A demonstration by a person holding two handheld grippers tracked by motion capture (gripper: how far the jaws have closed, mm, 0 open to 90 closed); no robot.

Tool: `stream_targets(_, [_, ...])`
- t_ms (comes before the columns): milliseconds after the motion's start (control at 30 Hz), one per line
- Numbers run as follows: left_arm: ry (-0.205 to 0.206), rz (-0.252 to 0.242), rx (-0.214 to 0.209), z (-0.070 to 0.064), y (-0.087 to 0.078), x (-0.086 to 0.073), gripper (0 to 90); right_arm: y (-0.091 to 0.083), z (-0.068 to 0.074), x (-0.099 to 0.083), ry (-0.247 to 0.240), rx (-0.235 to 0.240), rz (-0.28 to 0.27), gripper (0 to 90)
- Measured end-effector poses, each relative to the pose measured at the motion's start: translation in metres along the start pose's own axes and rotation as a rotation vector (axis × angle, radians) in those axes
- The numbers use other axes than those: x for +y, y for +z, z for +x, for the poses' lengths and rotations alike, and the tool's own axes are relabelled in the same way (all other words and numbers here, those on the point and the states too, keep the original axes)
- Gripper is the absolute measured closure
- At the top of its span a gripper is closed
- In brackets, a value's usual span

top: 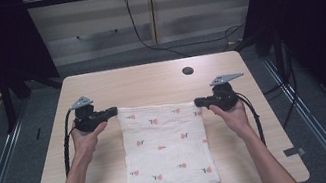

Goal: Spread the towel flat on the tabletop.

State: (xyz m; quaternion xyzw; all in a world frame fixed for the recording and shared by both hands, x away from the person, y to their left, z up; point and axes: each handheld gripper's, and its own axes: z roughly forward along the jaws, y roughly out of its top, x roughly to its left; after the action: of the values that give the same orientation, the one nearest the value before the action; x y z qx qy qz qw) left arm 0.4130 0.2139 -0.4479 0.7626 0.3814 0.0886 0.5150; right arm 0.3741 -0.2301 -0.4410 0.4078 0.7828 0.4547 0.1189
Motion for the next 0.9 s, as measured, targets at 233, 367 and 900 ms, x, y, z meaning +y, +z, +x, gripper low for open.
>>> stream_targets(233, [0.004,-0.034,-0.009,-0.004,-0.005,0.015,88.4,-0.006,-0.001,0.015,-0.011,-0.007,-0.024,86.8])
stream_targets(367, [0.007,-0.055,-0.015,-0.007,-0.008,0.025,88.4,-0.006,-0.002,0.023,-0.018,-0.017,-0.022,86.8])
stream_targets(900, [0.027,-0.127,-0.008,-0.012,-0.022,0.061,88.5,-0.021,-0.009,0.067,-0.041,-0.042,-0.074,87.1])
